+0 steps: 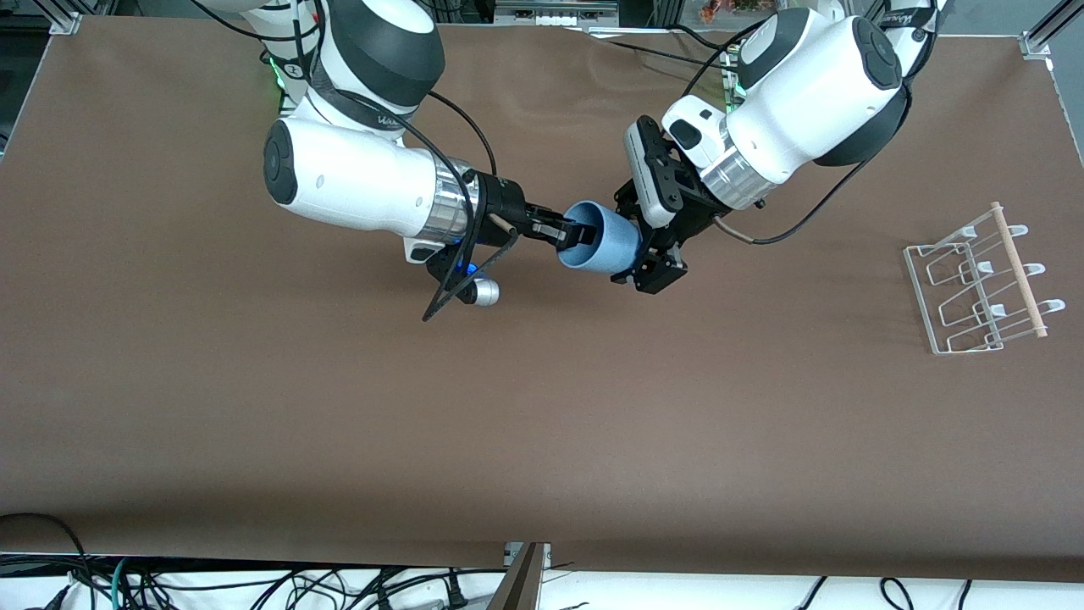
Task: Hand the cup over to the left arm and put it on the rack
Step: 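Grasp the cup body with the left gripper beside the right gripper, then open the right gripper and carry the cup toward the rack with the left gripper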
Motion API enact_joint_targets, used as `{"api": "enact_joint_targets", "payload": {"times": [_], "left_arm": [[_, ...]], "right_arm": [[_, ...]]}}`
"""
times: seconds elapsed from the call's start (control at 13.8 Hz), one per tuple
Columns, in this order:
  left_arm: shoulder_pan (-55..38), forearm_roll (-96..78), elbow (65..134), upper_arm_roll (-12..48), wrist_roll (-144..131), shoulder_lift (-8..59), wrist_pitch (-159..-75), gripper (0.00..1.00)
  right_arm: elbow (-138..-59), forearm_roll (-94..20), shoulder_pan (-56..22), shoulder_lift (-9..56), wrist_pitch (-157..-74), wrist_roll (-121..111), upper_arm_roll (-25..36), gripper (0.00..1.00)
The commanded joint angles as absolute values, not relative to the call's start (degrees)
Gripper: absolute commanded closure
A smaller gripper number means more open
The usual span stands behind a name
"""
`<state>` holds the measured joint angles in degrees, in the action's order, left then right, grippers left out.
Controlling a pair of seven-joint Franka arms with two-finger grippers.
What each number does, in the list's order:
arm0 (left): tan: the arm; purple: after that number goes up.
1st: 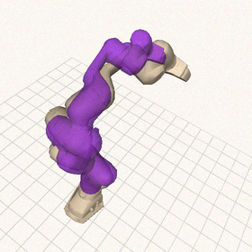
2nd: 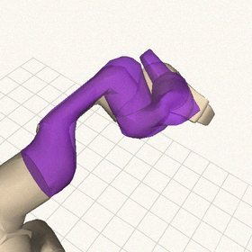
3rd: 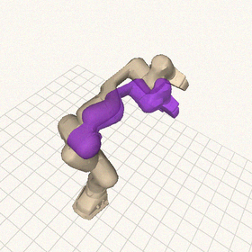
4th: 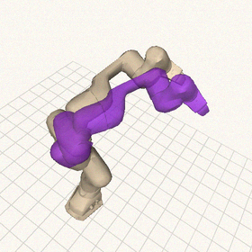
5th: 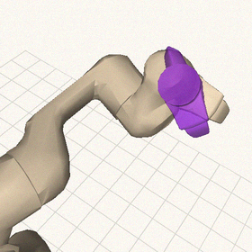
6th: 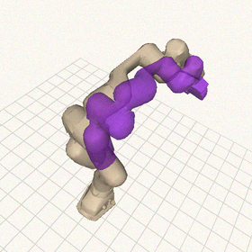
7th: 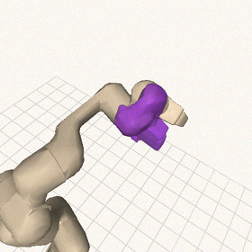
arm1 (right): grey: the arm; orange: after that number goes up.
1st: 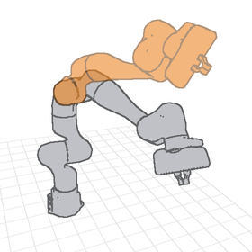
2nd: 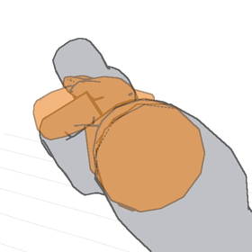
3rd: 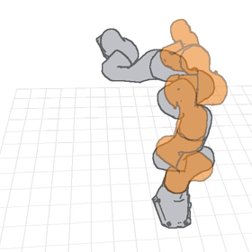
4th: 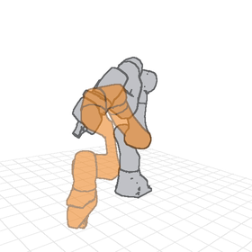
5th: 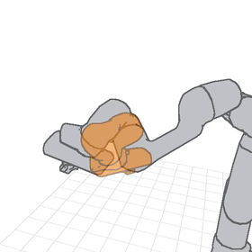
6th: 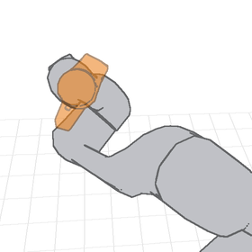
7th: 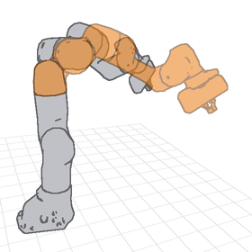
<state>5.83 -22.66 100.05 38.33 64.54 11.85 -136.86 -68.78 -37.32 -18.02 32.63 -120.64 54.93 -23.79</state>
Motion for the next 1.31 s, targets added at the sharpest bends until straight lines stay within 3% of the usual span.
{"api": "enact_joint_targets", "payload": {"times": [0.0, 0.07, 0.36, 0.65, 1.02, 1.24], "left_arm": [[6.59, -21.62, 99.32, 38.94, 63.98, 11.87, -135.88, 1.0], [6.68, -21.71, 99.23, 38.76, 64.77, 11.87, -135.1, 1.0], [7.38, -21.71, 98.44, 36.57, 67.49, 11.51, -130.71, 1.0], [7.65, -21.97, 96.16, 33.06, 70.22, 11.51, -124.3, 1.0], [10.02, -20.75, 94.23, 24.11, 71.72, 10.63, -110.7, 1.0], [10.72, -6.56, 90.97, 18.91, 71.89, 10.55, -100.31, 1.0]], "right_arm": [[-67.41, -38.58, -17.58, 32.61, -120.5, 55.19, -24.0, 0.32], [-67.41, -38.58, -17.58, 32.43, -120.32, 55.28, -23.73, 0.02], [-67.67, -38.5, -15.65, 28.13, -119.28, 55.02, -22.68, 0.01], [-67.76, -37.71, -12.66, 24.1, -112.43, 55.02, -20.13, 0.01], [-68.2, -29.74, -12.48, 17.24, -92.5, 50.21, -9.77, 0.01], [-72.67, -23.31, -12.39, 11.27, -84.83, 44.67, -2.75, 0.01]]}}
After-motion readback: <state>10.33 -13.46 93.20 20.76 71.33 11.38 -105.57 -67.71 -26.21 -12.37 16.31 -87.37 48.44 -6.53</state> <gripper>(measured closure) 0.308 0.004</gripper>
